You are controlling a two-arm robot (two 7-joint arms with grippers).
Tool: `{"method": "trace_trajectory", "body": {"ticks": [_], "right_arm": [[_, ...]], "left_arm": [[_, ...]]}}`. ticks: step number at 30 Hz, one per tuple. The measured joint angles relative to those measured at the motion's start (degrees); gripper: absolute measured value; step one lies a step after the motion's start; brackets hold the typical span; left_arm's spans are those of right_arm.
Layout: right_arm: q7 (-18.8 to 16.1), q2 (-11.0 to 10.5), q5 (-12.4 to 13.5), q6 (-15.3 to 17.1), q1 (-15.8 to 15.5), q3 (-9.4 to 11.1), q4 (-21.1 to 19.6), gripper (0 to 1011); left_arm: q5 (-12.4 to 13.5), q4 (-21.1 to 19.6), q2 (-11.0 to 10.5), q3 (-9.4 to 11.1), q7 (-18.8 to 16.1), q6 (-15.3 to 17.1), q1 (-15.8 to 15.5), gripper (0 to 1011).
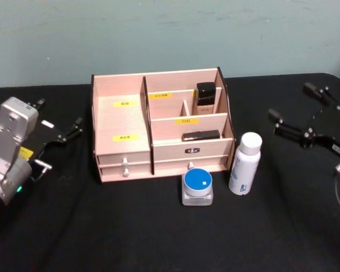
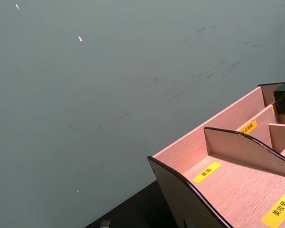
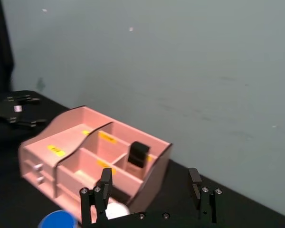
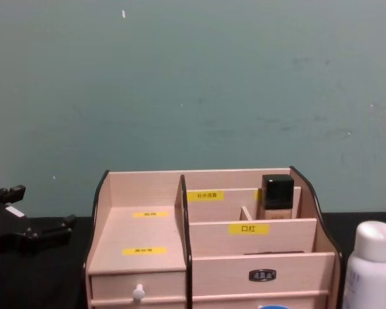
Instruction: Pick up the facial cleanser and watermelon frost from the table and place them into the tiered storage box.
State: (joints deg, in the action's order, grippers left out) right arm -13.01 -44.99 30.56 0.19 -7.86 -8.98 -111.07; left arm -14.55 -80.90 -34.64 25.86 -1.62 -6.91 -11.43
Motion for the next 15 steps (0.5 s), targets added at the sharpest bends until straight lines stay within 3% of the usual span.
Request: {"method": "trace_trajectory", "body": {"ticks": [7, 15], "right_arm": [[-2.4, -0.7, 1.0, 1.8, -3.0, 0.5, -2.3, 1002], [-4.2, 0.0, -0.2, 3.1, -2.9, -0.8, -0.7, 1002]], "left_arm": [[0.0, 0.0, 0.0, 0.0, 0.0, 0.0, 0.0, 1009], [0.0, 0.0, 0.0, 0.0, 0.0, 0.0, 0.0, 1010]]}}
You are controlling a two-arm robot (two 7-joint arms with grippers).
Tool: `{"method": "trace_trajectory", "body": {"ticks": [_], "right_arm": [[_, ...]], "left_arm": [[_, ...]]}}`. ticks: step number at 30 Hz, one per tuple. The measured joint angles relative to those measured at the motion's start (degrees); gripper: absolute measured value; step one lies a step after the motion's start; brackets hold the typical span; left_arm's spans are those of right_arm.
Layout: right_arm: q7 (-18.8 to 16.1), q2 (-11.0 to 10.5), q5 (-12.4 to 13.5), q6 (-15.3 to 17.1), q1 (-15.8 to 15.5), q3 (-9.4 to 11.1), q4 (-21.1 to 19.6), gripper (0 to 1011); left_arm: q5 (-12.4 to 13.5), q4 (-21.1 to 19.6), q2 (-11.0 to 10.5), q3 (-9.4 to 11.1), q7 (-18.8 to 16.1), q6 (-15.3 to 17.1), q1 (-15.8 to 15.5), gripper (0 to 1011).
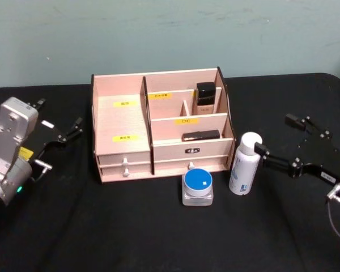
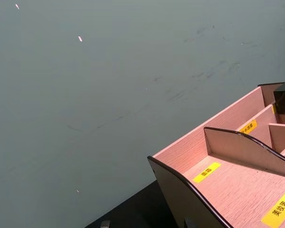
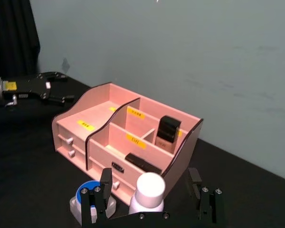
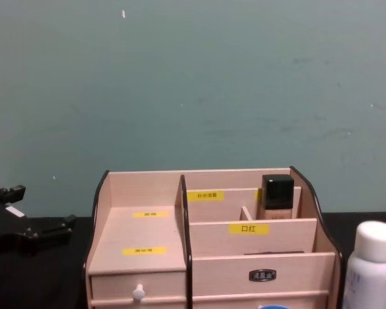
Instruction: Pick up the facial cleanser and watermelon frost from the table and place them into the tiered storage box.
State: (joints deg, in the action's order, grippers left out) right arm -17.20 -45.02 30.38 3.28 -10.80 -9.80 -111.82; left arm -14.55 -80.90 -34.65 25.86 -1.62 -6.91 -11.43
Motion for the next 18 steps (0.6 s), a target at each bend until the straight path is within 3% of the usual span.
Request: {"method": "trace_trajectory", "body": {"ticks": [18], "right_arm": [[-3.2, 3.6, -2.8, 3.1, 3.1, -3.0, 6.0, 1002]], "left_arm": [[0.0, 0.0, 0.0, 0.0, 0.0, 0.0, 0.0, 1009]]}}
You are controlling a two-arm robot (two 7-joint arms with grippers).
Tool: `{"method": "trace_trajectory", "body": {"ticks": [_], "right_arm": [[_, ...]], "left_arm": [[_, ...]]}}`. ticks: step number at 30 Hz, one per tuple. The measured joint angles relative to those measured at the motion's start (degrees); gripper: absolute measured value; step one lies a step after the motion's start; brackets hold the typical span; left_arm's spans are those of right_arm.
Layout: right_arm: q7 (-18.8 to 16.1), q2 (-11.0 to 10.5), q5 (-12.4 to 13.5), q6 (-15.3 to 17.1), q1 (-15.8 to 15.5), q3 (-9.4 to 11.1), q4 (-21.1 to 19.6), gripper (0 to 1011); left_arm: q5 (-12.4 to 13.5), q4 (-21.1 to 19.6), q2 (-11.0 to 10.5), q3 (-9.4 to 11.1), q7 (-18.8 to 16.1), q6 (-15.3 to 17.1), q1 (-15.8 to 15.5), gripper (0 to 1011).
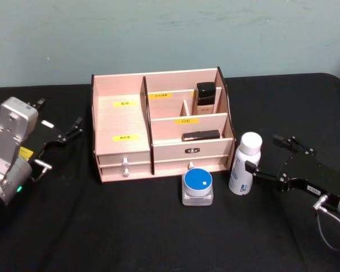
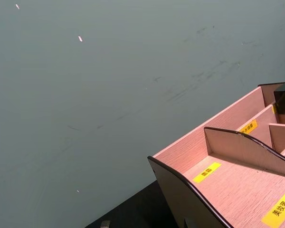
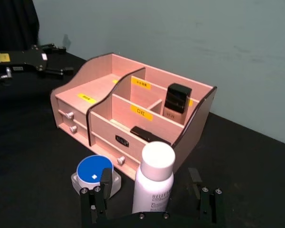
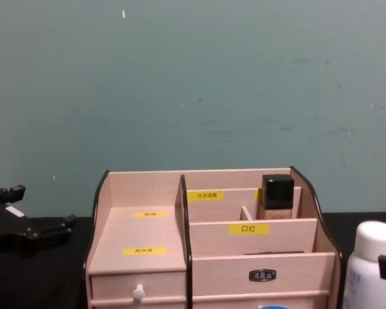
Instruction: Pick up the facial cleanser and watermelon frost from the table and place them into the tiered storage box.
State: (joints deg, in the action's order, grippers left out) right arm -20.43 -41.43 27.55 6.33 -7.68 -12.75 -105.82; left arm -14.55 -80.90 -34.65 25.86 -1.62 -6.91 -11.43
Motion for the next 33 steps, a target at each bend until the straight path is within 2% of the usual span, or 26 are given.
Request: {"method": "trace_trajectory", "body": {"ticks": [12, 33], "right_arm": [[-2.1, 2.8, -1.3, 0.6, 2.5, -0.9, 4.0, 1002], [-4.4, 6.9, -4.1, 1.1, 9.0, -4.2, 10.7, 1002]], "left_arm": [[0.0, 0.0, 0.0, 0.0, 0.0, 0.0, 0.0, 1010], [0.0, 0.0, 0.0, 0.0, 0.0, 0.0, 0.0, 1010]]}}
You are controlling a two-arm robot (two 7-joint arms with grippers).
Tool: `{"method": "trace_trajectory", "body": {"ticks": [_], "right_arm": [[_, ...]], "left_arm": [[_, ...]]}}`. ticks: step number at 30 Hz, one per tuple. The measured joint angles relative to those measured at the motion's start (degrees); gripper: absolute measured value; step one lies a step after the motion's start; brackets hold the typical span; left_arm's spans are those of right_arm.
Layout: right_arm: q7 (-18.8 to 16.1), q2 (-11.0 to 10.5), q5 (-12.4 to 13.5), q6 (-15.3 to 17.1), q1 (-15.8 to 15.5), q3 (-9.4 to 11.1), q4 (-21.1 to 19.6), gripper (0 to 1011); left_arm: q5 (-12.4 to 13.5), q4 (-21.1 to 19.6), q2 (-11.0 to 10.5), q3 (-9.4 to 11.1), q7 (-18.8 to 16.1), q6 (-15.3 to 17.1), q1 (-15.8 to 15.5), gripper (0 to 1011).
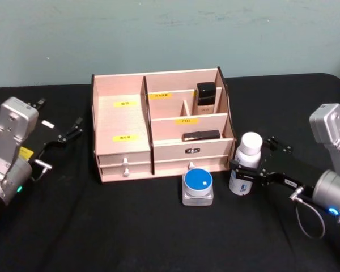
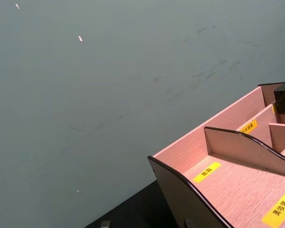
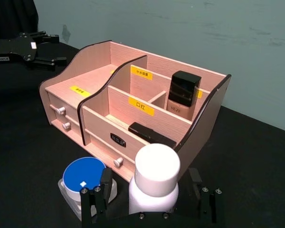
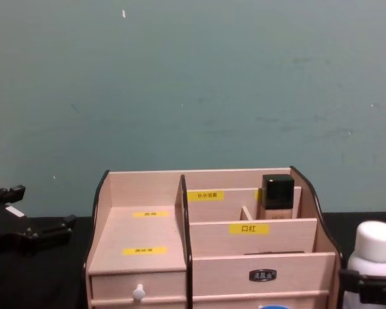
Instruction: Pick up the facial cleanser and watermelon frost from the table and place them into the tiered storage box.
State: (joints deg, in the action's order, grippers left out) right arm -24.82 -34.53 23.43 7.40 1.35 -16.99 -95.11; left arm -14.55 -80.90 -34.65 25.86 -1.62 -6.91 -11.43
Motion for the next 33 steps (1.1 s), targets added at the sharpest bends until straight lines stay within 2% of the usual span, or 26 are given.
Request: {"method": "trace_trajectory", "body": {"ticks": [5, 19, 26, 30, 32, 33], "right_arm": [[-0.1, 0.4, -0.5, 0.5, 0.9, -0.6, 0.7, 1002], [-0.1, 0.4, -0.5, 0.5, 0.8, -0.5, 0.6, 1002], [-0.1, 0.3, -0.5, 0.4, 0.8, -0.5, 0.6, 863], [0.0, 0.3, -0.4, 0.4, 0.8, -0.5, 0.6, 759], [0.0, 0.3, -0.4, 0.4, 0.8, -0.5, 0.6, 661], [0.0, 0.3, -0.4, 0.4, 0.8, -0.5, 0.5, 661]], "left_arm": [[0.0, 0.0, 0.0, 0.0, 0.0, 0.0, 0.0, 1010], [0.0, 0.0, 0.0, 0.0, 0.0, 0.0, 0.0, 1010], [0.0, 0.0, 0.0, 0.0, 0.0, 0.0, 0.0, 1010], [0.0, 0.0, 0.0, 0.0, 0.0, 0.0, 0.0, 1010], [0.0, 0.0, 0.0, 0.0, 0.0, 0.0, 0.0, 1009], [0.0, 0.0, 0.0, 0.0, 0.0, 0.0, 0.0, 1009]]}}
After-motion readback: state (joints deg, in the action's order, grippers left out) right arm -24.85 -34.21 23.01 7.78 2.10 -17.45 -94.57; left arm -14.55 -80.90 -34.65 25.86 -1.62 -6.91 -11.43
